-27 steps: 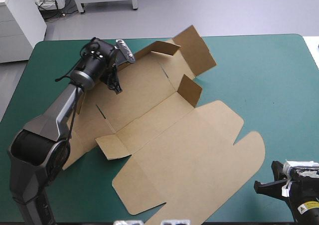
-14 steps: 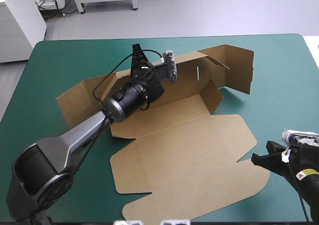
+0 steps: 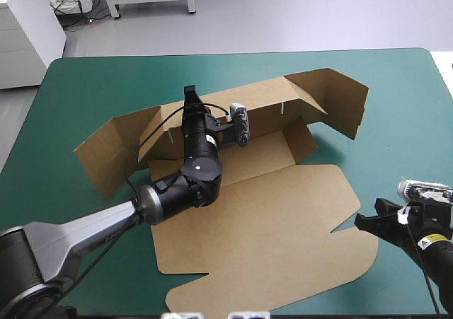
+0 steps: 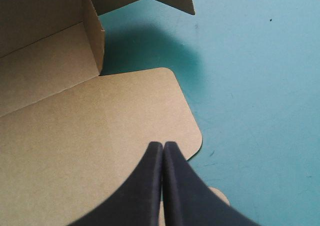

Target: Fold the box

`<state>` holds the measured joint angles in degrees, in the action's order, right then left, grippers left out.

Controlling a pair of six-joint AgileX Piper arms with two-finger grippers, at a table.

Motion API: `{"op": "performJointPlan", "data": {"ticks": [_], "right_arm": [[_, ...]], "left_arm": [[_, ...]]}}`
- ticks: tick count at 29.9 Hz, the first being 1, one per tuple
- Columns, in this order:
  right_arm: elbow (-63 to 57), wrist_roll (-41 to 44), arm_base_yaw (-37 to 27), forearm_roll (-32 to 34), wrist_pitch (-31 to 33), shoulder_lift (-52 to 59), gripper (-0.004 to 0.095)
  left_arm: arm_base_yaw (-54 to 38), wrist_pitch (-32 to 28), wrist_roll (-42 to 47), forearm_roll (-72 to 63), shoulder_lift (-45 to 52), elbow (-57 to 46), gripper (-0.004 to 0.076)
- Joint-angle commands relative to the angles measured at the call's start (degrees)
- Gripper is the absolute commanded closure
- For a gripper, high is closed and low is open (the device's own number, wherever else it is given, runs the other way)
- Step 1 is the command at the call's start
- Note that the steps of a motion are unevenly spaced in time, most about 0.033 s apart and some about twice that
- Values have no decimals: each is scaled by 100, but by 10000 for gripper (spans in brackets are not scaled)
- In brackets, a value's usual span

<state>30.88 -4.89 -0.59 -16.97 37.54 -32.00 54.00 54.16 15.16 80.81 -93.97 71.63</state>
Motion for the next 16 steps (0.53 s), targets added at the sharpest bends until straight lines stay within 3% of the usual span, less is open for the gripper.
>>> {"op": "performJointPlan", "data": {"ticks": [1, 9, 16], "right_arm": [[206, -48, 15, -196, -320, -91, 919], [909, -369, 15, -293, 61, -658, 917], [3059, -932, 15, -284, 889, -2149, 917]], "left_arm": [[85, 290, 645, 857, 347, -172, 734], [307, 275, 1012, 787, 347, -475, 734], [373, 275, 1012, 796, 347, -514, 734]]}}
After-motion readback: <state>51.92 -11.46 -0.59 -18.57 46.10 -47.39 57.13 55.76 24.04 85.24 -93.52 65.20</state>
